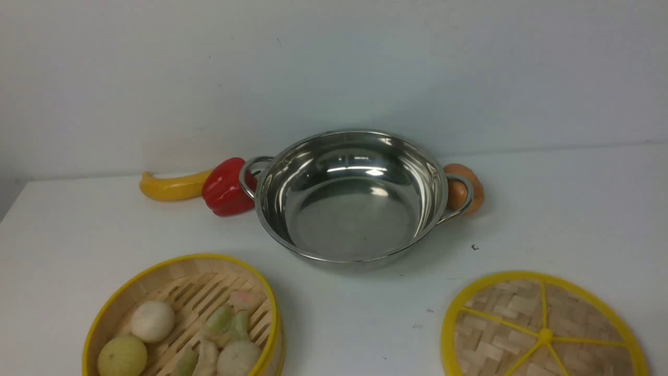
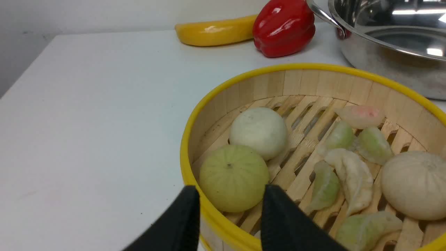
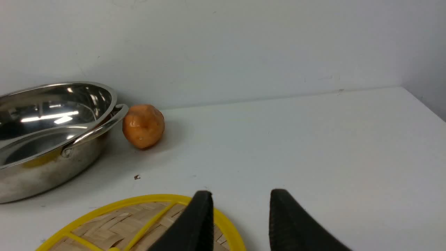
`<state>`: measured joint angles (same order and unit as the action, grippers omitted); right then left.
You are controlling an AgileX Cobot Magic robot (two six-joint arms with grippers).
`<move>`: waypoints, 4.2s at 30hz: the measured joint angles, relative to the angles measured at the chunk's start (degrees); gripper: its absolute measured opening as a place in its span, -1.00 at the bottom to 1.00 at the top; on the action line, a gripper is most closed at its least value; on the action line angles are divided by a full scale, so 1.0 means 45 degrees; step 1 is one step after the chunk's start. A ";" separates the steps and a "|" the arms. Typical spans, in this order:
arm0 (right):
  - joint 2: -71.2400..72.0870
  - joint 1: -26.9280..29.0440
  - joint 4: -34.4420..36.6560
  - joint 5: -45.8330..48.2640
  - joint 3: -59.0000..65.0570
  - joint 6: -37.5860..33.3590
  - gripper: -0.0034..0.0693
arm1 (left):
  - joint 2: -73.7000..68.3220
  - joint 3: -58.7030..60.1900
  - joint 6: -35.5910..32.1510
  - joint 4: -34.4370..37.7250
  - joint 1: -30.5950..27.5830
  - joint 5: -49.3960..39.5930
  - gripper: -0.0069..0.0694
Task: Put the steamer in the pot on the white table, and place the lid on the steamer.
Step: 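Grasp the rim of the steamer basket holding the buns with the left gripper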
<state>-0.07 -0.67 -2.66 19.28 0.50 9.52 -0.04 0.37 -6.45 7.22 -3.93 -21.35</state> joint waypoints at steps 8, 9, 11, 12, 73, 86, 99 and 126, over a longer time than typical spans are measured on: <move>0.0000 0.0000 0.0000 0.0000 0.0000 0.0000 -0.24 | 0.0000 0.0000 0.0000 0.0000 0.0000 0.0000 -0.19; 0.0000 0.0000 0.0000 0.0000 0.0000 0.0000 -0.24 | 0.0000 0.0000 0.0000 0.0000 0.0000 0.0000 -0.19; 0.0000 0.0000 0.0000 0.0000 0.0000 0.0000 -0.24 | 0.0000 0.0000 0.0000 0.0000 0.0000 0.0000 -0.19; 0.0000 0.0000 0.0000 0.0000 0.0000 0.0000 -0.24 | 0.0000 0.0000 0.0000 0.0000 0.0000 0.0000 -0.19; 0.0000 0.0000 0.0000 0.0000 0.0000 0.0000 -0.24 | -0.1927 -0.4749 0.1520 0.3740 0.0000 -0.0332 -0.19; 0.0000 0.0000 0.0000 0.0000 0.0000 0.0000 -0.24 | -0.9816 -1.2040 -0.4268 0.1319 0.0045 -0.9481 -0.19; 0.0000 0.0000 0.0000 0.0000 0.0000 0.0000 -0.24 | -1.8747 -1.4976 -0.0223 -0.3664 -0.0624 -0.8349 -0.19; 0.0000 0.0000 0.0000 0.0000 0.0000 0.0000 -0.24 | -2.2705 -1.6130 -0.9437 0.1537 -0.1742 -0.7848 -0.19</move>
<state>-0.07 -0.67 -2.66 19.28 0.50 9.52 -102.21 -72.21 -48.92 14.13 -11.77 -56.67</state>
